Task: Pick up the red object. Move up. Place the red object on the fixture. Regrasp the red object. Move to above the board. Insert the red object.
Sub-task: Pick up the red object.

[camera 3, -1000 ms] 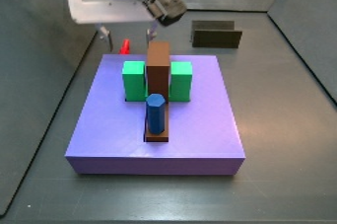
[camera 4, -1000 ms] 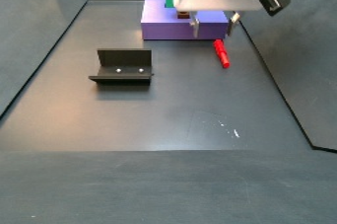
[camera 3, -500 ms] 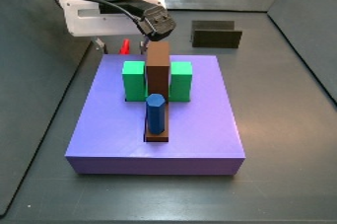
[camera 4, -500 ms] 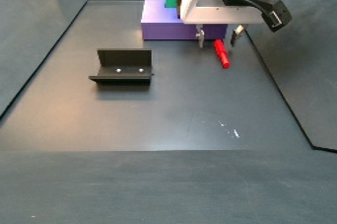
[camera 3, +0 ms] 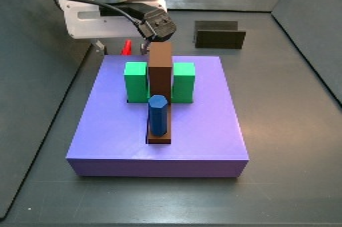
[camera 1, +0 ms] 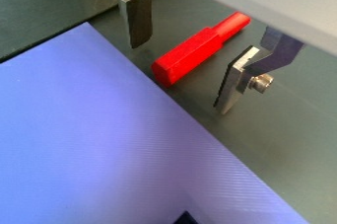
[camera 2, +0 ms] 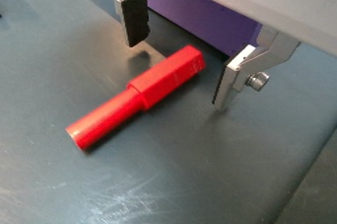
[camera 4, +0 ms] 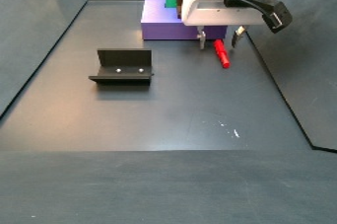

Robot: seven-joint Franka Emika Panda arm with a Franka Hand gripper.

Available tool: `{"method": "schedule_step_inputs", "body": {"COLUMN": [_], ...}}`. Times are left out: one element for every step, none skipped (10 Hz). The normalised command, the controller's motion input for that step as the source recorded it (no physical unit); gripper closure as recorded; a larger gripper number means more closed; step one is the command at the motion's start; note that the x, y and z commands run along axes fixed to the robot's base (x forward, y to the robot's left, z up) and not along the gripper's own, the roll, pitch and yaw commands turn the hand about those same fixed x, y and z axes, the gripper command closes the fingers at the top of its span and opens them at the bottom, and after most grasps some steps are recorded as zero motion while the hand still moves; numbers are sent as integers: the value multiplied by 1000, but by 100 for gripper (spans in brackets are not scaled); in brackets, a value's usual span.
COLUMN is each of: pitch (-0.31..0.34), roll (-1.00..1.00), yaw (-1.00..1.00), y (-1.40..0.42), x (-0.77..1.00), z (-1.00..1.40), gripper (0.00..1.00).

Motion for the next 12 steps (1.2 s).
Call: {"method": "schedule_step_inputs", "body": {"pitch": [-30,-9,0,0,0,0,0,0,0,0,0,0], "roll": [-7,0,0,0,0,0,0,0,0,0,0,0], "yaw": [0,0,0,0,0,0,0,0,0,0,0,0], "y": [0,0,0,0,0,0,0,0,0,0,0,0], "x": [0,0,0,0,0,0,0,0,0,0,0,0], "z": [0,0,0,0,0,0,0,0,0,0,0,0], "gripper": [0,0,0,100,100,100,100,100,100,100,100,100]}}
